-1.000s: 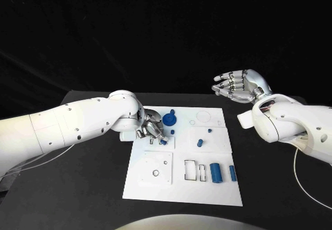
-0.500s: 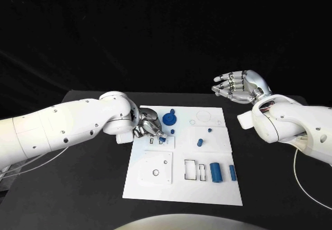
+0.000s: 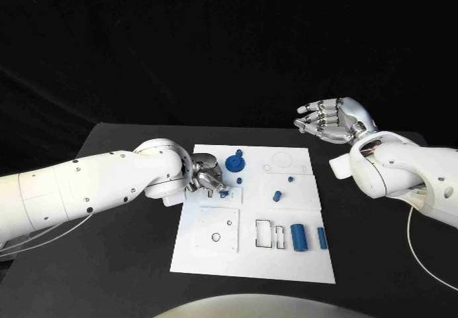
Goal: Assemble the parts on the task board
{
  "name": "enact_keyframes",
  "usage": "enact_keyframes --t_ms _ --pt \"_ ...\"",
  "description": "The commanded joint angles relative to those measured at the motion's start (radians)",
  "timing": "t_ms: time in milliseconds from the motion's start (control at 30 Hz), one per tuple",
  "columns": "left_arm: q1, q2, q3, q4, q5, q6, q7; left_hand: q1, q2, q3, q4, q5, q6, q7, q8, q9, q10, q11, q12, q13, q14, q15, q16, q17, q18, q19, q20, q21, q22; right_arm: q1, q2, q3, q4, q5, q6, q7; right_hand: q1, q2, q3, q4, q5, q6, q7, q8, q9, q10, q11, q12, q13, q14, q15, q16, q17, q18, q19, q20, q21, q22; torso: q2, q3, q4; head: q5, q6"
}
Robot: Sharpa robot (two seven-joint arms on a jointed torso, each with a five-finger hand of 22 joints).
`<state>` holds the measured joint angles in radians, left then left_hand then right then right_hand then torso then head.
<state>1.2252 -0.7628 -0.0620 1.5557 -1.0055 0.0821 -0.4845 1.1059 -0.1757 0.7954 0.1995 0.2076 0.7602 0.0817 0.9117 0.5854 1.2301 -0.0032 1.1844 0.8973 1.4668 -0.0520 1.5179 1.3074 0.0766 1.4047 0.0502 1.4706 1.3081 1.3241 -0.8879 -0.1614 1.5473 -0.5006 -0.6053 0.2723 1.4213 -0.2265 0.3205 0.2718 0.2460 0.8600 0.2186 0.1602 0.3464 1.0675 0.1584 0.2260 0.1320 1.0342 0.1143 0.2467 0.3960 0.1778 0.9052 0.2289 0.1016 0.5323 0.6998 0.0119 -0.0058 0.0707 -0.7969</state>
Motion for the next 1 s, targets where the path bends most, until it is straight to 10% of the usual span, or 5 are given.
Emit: enact_keyframes --t_ms 33,1000 --pt "-0.007 0.009 0.0 -0.004 -0.052 -0.042 -0.006 -0.005 0.001 0.2 -0.202 0.01 0.013 -0.008 0.006 0.001 0.007 0.0 0.005 0.002 0.075 -0.01 0.003 0.161 -0.021 0.006 0.001 0.005 0.007 -0.001 0.001 0.0 0.0 -0.007 0.016 0.007 -0.008 -0.003 -0.006 0.0 -0.003 -0.006 0.015 -0.004 -0.001 0.002 0.007 -0.005 -0.002 0.001 0.008 -0.004 -0.001 0.004 0.0 0.007 -0.007 -0.002 0.001 -0.0008 -0.001 0.001 0.001" --pt "-0.017 0.01 -0.001 -0.013 -0.095 0.004 -0.023 -0.038 -0.018 0.193 -0.217 0.166 0.042 -0.022 0.016 0.007 0.047 -0.013 0.027 0.037 0.076 -0.022 0.002 0.162 -0.02 0.006 -0.011 0.004 0.007 -0.005 0.001 0.0 -0.003 -0.002 0.027 0.02 -0.02 -0.005 -0.016 0.005 -0.004 -0.007 0.016 -0.005 -0.003 0.002 0.008 -0.004 -0.011 0.003 0.009 -0.01 -0.005 0.004 0.002 0.009 -0.011 -0.011 0.002 -0.0007 -0.0024 0.003 -0.006"
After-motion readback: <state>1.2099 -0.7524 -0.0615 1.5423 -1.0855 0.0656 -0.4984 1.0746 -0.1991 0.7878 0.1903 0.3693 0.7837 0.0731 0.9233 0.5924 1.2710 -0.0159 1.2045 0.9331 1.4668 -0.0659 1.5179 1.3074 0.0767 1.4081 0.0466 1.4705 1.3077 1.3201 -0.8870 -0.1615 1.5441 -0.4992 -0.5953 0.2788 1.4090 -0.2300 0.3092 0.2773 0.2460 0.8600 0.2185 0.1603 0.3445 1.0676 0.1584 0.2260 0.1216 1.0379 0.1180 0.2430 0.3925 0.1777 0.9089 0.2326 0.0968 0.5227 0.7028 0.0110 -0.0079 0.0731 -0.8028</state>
